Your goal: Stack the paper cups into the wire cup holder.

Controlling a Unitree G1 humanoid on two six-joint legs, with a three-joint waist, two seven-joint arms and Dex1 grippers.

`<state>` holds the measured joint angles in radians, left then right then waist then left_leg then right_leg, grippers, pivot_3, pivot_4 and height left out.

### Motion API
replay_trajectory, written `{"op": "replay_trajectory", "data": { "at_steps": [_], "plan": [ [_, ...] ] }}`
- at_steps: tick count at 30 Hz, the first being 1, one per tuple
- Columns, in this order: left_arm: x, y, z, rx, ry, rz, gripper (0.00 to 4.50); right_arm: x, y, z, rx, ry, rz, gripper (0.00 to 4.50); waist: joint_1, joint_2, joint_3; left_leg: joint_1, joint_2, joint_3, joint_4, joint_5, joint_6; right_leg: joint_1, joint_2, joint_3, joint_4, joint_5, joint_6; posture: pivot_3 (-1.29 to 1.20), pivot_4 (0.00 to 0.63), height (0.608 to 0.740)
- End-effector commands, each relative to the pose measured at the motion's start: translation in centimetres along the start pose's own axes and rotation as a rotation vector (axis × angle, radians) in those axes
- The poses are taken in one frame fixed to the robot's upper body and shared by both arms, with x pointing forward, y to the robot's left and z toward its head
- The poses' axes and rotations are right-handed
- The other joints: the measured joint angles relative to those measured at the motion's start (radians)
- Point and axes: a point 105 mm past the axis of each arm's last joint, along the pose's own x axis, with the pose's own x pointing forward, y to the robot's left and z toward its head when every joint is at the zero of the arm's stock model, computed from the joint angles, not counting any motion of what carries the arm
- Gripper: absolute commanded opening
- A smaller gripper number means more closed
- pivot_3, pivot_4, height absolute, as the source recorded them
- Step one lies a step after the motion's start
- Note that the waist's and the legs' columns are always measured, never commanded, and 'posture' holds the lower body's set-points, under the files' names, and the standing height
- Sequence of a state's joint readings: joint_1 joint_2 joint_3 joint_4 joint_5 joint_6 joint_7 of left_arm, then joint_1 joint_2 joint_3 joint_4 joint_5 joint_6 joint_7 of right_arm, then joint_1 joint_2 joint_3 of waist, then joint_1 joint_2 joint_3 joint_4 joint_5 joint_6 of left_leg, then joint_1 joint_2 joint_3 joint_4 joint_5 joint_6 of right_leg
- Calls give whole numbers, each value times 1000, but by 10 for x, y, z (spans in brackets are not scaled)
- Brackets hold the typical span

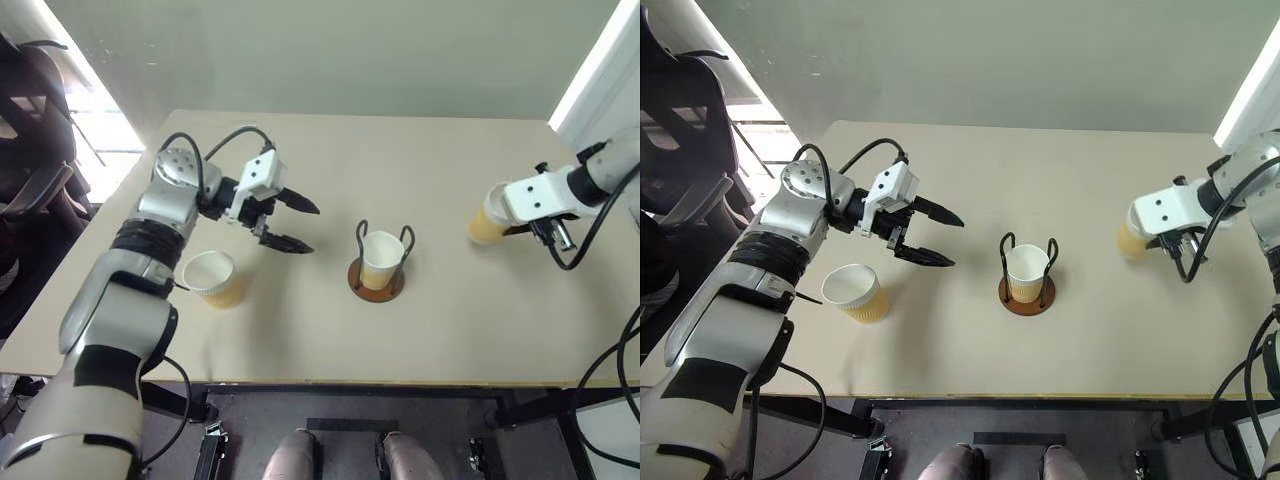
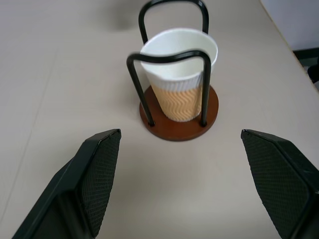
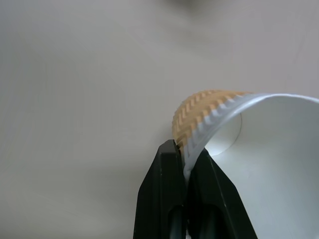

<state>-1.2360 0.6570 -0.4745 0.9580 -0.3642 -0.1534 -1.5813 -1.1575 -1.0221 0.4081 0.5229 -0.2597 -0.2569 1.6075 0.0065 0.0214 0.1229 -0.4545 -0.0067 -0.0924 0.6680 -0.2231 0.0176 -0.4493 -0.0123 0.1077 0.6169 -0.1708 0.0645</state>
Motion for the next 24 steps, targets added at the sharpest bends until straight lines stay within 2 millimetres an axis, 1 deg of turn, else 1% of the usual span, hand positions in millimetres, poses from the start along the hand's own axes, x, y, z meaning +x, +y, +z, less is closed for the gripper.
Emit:
{"op": "replay_trajectory", "data": {
  "at_steps": [1,3,7,10,13,15,18,21,24],
  "plan": [
    [0,0,7,36,-13,-25,4156,-16,-15,23,-77,-1,-44,40,0,0,0,0,0,0,0,0,0,0,0,0,-1,0,0,0,150,740],
    [3,0,7,39,-15,-33,4156,-18,-21,37,-111,-12,-54,40,-3,0,0,0,0,0,-1,0,0,-1,0,0,-2,0,0,0,150,740],
    [10,1,8,44,-24,-46,4156,-21,-29,54,-145,-26,-73,40,-3,0,0,0,0,0,-3,0,0,-1,0,0,-3,0,0,0,150,740],
    [15,2,10,51,-26,-54,4156,-25,-34,61,-157,-28,-89,40,-1,0,0,-1,0,0,-2,0,0,-1,0,0,-3,0,0,0,150,740],
    [20,3,16,62,-42,-64,4156,-31,-36,69,-158,-41,-101,40,1,0,0,-1,0,0,-2,0,0,-1,0,0,-4,0,0,0,150,740],
    [22,4,17,65,-42,-67,4156,-33,-36,70,-152,-44,-103,40,1,0,0,-1,0,0,-2,0,0,-1,0,0,-4,0,0,0,150,740],
    [25,5,17,66,-41,-71,4156,-34,-36,78,-146,-66,-104,40,-1,0,0,-1,0,0,-2,0,0,-1,0,0,-4,0,0,0,150,740],
    [28,6,20,71,-44,-74,4156,-35,-35,98,-123,-143,-96,40,-2,0,0,-1,0,0,-2,0,0,-1,0,0,-3,0,0,0,150,740],
    [30,7,20,72,-45,-74,4156,-36,-36,107,-109,-176,-97,40,-2,0,0,-1,0,0,-2,0,-1,-1,0,0,-3,0,0,0,150,740]
  ]
}}
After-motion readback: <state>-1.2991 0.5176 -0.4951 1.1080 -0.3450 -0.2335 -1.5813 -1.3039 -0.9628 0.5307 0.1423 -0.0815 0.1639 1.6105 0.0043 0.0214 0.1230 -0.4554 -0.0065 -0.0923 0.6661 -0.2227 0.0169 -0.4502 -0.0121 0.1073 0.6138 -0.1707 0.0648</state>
